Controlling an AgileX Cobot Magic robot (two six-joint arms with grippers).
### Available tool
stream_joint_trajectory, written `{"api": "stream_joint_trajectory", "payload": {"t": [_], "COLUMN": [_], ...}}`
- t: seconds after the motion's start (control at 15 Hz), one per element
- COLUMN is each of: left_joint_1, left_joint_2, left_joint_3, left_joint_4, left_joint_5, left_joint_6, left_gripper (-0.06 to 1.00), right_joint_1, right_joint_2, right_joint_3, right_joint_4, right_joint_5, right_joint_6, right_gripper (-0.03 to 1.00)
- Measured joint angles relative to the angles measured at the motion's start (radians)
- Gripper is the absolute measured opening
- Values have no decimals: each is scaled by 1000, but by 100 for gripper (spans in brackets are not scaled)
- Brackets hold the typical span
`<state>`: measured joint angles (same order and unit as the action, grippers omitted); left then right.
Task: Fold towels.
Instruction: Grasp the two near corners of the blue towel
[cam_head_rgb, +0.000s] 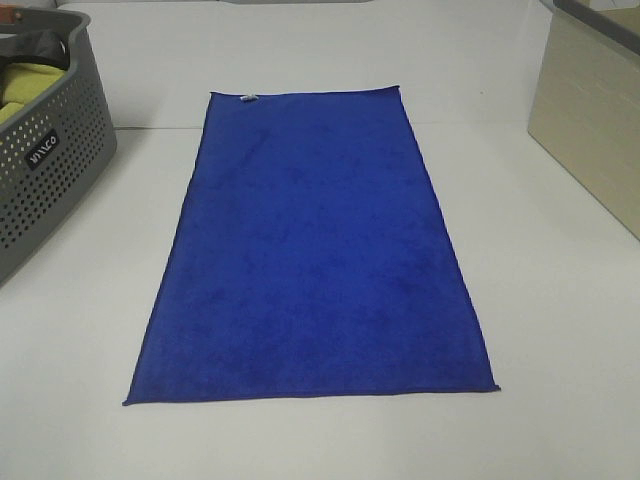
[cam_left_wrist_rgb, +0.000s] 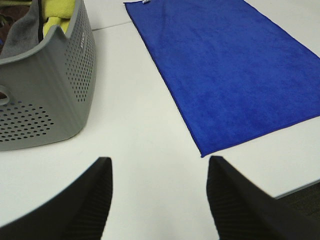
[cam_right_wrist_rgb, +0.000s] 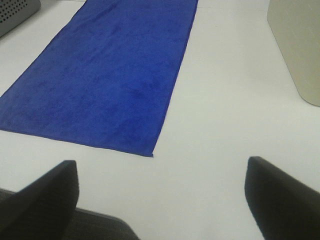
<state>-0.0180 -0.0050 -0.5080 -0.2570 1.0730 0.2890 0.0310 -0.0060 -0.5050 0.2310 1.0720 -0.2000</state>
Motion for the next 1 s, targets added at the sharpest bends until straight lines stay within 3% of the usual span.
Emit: {"api": "stream_joint_trajectory", "payload": {"t": [0.07, 0.13, 0.4, 0.6, 0.8, 1.0], "left_joint_1": [0, 0, 0, 0, 0, 0], "left_joint_2": [0, 0, 145, 386, 666, 953], "left_joint_3": [0, -5, -5, -5, -5, -5], "left_joint_4": [-5, -22, -90, -244, -415, -561], "left_joint_5": [-4, -71, -308, -371, -377, -382], "left_joint_6": [-3, -42, -196, -242, -179, 6], "left_gripper": [55, 55, 55, 55, 55, 55], "right_joint_1": [0, 0, 0, 0, 0, -2], "right_joint_2": [0, 36, 269, 525, 786, 1030], "right_joint_3": [0, -6, -25, -67, -128, -177], "right_joint_4": [-5, -14, -11, 5, 9, 67], "right_joint_5": [-3, -42, -138, -184, -194, -205], "right_joint_6": [15, 87, 145, 174, 178, 89], "right_gripper": [85, 84, 80, 77, 74, 74]}}
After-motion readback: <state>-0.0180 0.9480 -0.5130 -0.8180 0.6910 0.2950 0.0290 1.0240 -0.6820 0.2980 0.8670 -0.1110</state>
